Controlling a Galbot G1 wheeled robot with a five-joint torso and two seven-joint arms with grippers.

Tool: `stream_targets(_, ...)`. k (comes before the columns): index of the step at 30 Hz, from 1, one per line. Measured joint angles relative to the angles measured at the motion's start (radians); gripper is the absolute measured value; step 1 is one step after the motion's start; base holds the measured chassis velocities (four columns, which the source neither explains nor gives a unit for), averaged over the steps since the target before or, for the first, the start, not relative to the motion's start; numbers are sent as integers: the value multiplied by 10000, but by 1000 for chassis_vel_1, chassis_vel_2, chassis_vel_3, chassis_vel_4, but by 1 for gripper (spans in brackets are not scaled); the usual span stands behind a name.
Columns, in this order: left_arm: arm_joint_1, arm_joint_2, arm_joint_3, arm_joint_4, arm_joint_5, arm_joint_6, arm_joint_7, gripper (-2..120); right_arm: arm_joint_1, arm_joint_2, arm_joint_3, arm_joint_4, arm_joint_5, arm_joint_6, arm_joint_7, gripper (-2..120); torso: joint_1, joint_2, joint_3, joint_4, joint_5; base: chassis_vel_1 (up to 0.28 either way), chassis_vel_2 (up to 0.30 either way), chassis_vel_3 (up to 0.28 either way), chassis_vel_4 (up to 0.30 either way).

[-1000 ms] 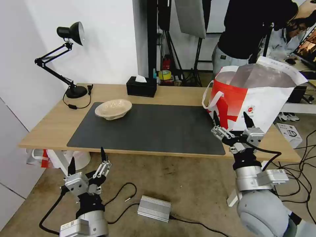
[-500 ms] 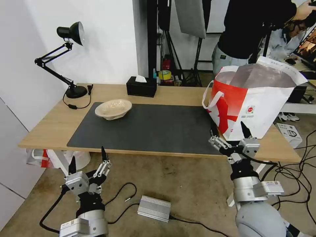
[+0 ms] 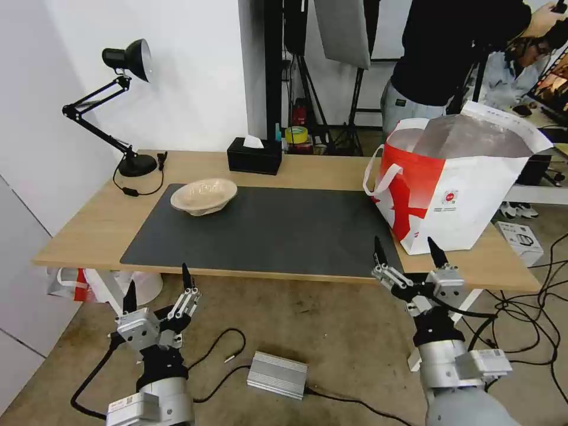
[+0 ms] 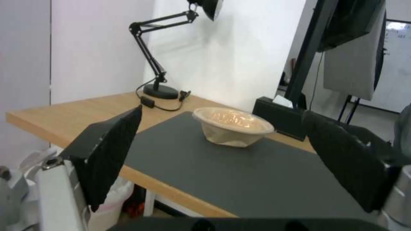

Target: Pick up the trash from the table and place it into the takeout bag.

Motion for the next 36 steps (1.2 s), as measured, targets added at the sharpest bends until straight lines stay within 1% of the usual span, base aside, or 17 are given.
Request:
stream_targets(10, 47, -53, 48, -11, 67, 0, 0, 100, -790, 138, 42, 74, -539, 152, 13, 100, 0, -2, 0, 0, 0, 0, 0, 0, 0)
stream_targets(17, 50, -16, 32, -27, 71, -6, 0, 100, -1113, 215, 90, 149, -869, 142, 302, 100, 0, -1, 0, 0, 0, 0, 0, 0, 0)
stream_targets(36, 29, 34, -18, -53, 50, -17, 5, 100, -1644, 261, 208, 360, -1041, -79, 642, 100, 0, -2, 0, 0, 0, 0, 0, 0, 0)
